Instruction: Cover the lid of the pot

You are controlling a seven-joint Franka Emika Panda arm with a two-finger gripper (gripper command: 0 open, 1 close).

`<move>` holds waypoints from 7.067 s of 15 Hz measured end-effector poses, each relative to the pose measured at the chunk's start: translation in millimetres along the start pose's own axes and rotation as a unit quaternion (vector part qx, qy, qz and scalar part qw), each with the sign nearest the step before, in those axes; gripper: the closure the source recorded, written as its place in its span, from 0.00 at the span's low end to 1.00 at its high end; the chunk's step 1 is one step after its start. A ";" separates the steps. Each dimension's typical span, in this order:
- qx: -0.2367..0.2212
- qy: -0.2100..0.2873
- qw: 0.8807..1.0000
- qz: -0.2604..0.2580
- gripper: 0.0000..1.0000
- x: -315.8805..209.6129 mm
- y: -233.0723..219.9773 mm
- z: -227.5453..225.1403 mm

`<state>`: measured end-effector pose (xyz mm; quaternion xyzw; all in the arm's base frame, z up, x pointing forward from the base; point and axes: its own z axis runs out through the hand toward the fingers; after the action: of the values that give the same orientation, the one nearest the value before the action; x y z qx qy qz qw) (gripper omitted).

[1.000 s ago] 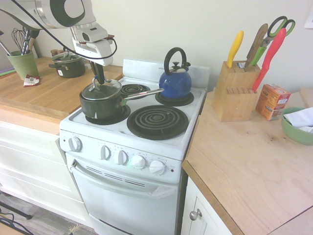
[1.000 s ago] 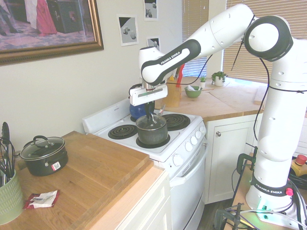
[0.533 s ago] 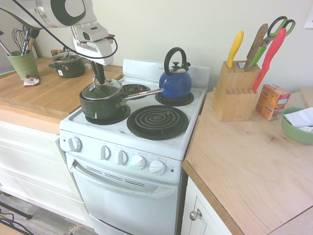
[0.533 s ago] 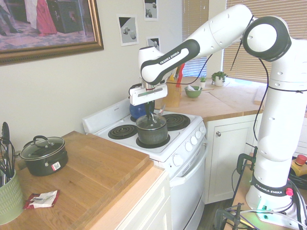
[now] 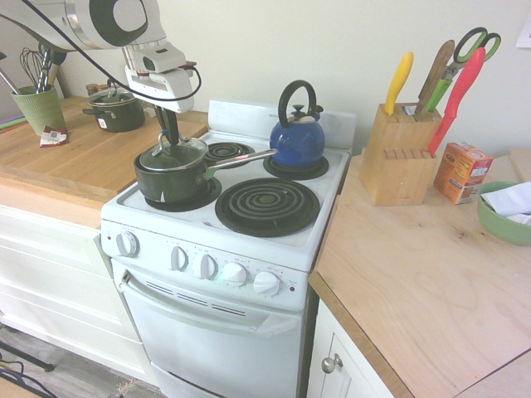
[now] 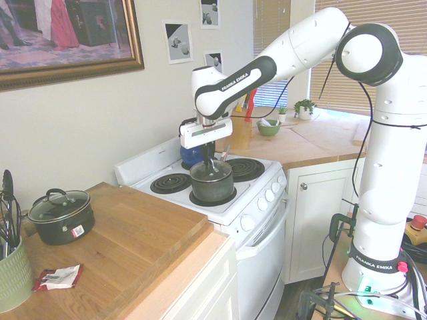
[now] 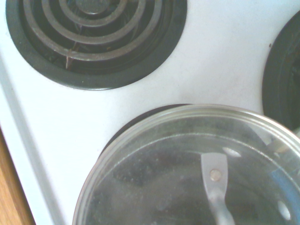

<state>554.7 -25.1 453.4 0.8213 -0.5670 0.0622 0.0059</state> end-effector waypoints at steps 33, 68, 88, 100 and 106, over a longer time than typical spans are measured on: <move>0.011 0.008 1.000 0.005 1.00 -2.2 -1.9 -9.3; -0.024 -0.003 1.000 -0.002 1.00 -2.0 -9.5 5.0; 0.034 0.008 0.999 -0.001 1.00 -22.0 -7.2 -34.7; 0.001 0.006 1.000 0.010 1.00 -8.0 0.0 -11.2; -0.025 -0.001 1.000 0.010 1.00 -5.6 -2.2 2.7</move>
<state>555.0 -19.3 450.2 0.8151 -0.5768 0.0474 0.0256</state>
